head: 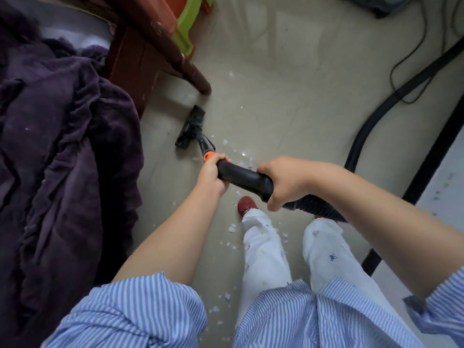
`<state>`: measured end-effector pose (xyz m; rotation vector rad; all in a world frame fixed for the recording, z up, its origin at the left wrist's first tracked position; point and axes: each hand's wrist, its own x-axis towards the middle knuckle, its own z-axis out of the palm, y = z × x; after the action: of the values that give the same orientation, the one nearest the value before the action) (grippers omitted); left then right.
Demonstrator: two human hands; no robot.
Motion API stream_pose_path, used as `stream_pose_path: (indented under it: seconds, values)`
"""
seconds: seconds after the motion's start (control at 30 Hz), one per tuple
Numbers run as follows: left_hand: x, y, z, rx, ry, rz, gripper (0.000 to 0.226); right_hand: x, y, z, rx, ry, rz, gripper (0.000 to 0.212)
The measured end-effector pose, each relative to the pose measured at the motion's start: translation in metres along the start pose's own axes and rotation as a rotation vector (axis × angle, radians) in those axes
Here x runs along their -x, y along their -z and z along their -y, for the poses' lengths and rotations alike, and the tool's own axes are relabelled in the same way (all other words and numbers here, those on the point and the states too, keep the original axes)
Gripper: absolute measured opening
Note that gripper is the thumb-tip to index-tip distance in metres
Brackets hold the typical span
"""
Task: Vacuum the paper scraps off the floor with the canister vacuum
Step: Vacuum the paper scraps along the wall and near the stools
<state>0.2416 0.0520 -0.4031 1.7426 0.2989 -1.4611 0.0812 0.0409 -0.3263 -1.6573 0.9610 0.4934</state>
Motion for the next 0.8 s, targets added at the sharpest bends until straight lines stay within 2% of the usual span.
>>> stream_pose_path:
  seconds: [0.17,0.2,0.3,0.37,0.57,0.7,0.8]
  values:
    - [0.034,-0.009,0.046,0.055,0.032,-0.016,0.035,0.043,-0.018,-0.025,0.067,0.014,0.027,0.030]
    - [0.041,-0.011,0.056,0.070,0.042,-0.008,0.039,0.054,-0.021,-0.032,0.076,0.013,0.033,0.030]
    - [0.058,-0.017,0.079,0.061,0.027,0.012,0.070,0.079,-0.025,-0.045,0.078,-0.004,0.040,0.031]
    - [0.071,-0.019,0.092,0.038,0.035,0.020,0.075,0.095,-0.030,-0.051,0.090,-0.013,0.046,0.031]
    - [0.106,-0.015,0.124,0.085,0.069,0.054,0.074,0.139,-0.042,-0.053,0.120,-0.033,0.089,0.029]
    - [0.132,-0.015,0.135,0.099,0.116,0.074,0.041,0.165,-0.048,-0.050,0.106,-0.072,0.098,0.030]
    - [0.144,-0.014,0.143,0.102,0.121,0.093,0.041,0.182,-0.053,-0.045,0.112,-0.105,0.080,0.031]
